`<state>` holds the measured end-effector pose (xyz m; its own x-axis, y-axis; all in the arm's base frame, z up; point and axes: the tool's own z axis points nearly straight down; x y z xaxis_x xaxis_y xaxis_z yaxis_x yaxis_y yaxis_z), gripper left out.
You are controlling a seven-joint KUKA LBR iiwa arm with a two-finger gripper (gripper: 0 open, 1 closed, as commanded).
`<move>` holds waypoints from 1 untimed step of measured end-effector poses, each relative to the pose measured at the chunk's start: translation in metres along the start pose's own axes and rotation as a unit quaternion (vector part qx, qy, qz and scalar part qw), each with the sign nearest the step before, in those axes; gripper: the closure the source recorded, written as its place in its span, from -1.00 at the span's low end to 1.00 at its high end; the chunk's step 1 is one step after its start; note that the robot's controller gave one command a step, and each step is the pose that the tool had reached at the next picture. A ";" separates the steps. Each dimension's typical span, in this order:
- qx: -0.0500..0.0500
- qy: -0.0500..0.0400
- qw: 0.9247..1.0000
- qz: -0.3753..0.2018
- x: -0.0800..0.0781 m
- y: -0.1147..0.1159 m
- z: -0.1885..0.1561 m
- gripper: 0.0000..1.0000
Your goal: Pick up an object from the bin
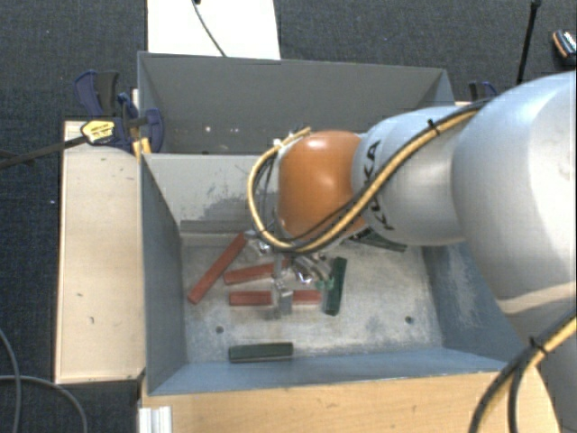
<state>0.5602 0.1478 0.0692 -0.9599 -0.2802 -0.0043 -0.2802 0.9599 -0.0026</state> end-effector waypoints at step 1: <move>-0.002 0.001 1.000 0.000 0.001 0.005 -0.002 1.00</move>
Offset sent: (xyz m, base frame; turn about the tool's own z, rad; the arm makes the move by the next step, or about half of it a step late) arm 0.0000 0.0000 0.0000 0.0000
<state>0.5583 0.1521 0.0711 -0.9600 -0.2800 -0.0031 -0.2800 0.9600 0.0010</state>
